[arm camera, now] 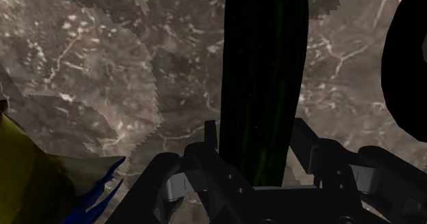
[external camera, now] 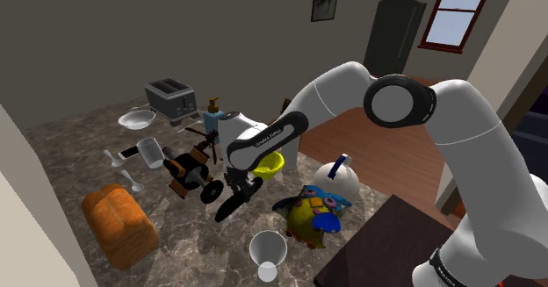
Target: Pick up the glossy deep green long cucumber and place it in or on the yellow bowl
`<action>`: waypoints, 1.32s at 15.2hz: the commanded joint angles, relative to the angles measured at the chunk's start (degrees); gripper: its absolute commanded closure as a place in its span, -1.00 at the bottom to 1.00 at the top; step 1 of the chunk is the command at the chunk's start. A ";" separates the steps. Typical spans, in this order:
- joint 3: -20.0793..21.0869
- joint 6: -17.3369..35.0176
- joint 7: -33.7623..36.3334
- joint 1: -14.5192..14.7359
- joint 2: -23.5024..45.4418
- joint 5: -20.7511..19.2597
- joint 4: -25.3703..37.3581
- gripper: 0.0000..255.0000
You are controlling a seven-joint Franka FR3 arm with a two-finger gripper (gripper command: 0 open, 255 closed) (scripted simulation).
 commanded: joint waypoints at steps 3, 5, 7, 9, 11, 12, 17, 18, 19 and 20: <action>0.59 -1.76 -0.31 -0.50 -2.17 0.64 -0.35 1.00; 0.88 -2.69 -0.44 -0.71 -3.18 0.97 -0.41 1.00; 1.17 -3.64 -0.57 -0.90 -4.16 1.29 -0.42 1.00; 1.44 -4.62 -0.70 -1.08 -5.11 1.63 -0.37 1.00; 1.71 -5.61 -0.84 -1.25 -6.04 1.96 -0.27 1.00; 1.84 -6.12 -0.91 -1.33 -6.49 2.12 -0.20 1.00; 2.45 -8.75 -1.26 -1.70 -8.62 2.93 0.38 1.00; 2.57 -9.29 -1.33 -1.77 -9.02 3.09 0.53 1.00; 2.68 -9.83 -1.40 -1.83 -9.42 3.25 0.70 1.00; 2.79 -10.39 -1.46 -1.89 -9.80 3.40 0.89 1.00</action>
